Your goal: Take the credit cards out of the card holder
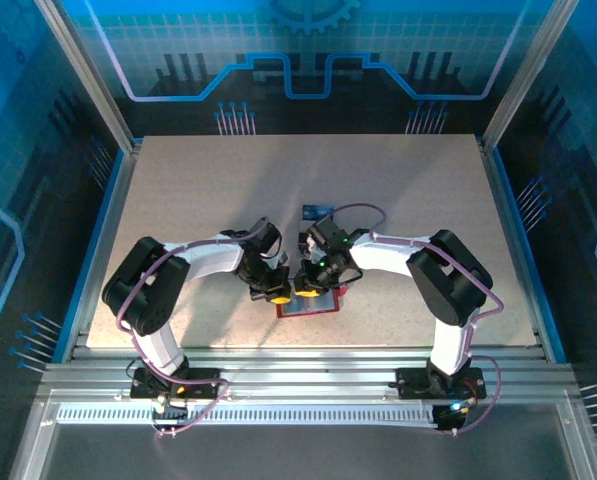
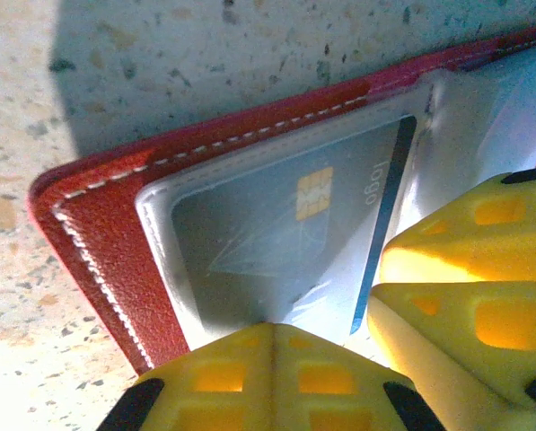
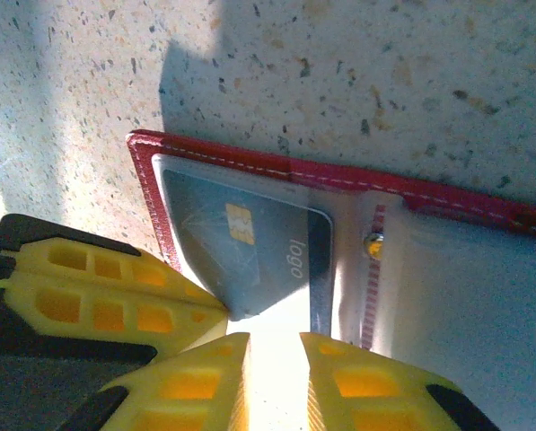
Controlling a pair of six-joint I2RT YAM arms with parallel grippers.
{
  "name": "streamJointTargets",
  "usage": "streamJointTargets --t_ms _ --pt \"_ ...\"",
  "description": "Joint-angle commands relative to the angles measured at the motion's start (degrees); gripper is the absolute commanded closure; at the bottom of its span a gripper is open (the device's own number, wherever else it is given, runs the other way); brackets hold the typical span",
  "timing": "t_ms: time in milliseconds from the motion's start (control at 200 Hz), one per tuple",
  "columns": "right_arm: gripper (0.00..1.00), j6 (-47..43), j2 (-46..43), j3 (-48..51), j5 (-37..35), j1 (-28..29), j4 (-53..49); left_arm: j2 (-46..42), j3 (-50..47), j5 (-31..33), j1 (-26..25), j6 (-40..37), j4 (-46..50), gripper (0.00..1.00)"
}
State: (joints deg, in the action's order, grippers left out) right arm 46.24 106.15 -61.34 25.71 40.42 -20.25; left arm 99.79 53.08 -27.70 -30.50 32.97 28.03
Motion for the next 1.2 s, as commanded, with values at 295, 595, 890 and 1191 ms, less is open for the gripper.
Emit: streamJointTargets --t_ms 295,595,890,1191 --pt "0.79 -1.0 2.3 1.3 -0.7 0.0 -1.0 -0.8 -1.8 0.8 0.5 -0.5 1.1 1.00" --pt "0.79 -2.6 2.2 0.4 -5.2 0.8 -5.6 -1.8 -2.1 1.1 0.6 -0.4 1.5 1.00" --pt "0.79 -4.5 1.0 -2.6 -9.8 1.7 -11.2 -2.0 -2.2 1.2 0.8 -0.5 1.8 1.00" --pt "0.78 -1.9 -2.7 -1.2 -5.3 1.5 -6.5 -2.9 -2.6 1.1 1.2 -0.3 2.1 1.00"
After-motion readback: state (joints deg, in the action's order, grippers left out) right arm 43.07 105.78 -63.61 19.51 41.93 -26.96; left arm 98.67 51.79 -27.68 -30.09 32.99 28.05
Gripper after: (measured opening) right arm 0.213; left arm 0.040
